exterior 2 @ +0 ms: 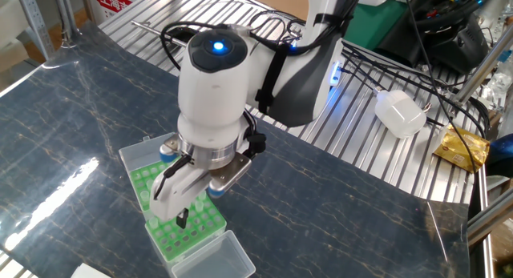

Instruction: Transfer all large pipette tips from one holder to another

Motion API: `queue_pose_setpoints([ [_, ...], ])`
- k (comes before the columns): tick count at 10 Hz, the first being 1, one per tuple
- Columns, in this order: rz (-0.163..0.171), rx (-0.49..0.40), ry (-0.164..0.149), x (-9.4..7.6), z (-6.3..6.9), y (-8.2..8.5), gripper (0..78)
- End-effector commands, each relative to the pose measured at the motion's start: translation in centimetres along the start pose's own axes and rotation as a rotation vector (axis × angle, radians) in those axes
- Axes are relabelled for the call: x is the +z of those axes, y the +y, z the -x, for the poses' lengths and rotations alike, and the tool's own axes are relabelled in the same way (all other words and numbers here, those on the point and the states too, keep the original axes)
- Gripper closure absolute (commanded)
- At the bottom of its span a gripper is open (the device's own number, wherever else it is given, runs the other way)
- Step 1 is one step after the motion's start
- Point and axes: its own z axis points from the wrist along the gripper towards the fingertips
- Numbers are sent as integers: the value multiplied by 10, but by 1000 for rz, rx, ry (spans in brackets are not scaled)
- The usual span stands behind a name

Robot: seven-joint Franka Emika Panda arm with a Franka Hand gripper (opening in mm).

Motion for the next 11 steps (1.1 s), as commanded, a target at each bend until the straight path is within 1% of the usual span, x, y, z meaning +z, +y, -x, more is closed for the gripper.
queue_pose_setpoints([
  [1, 6, 0, -9, 9, 3, -1, 2],
  [5, 4, -4, -26, 13, 6, -9, 2],
  [11, 3, -17, -28, 13, 6, -12, 2],
])
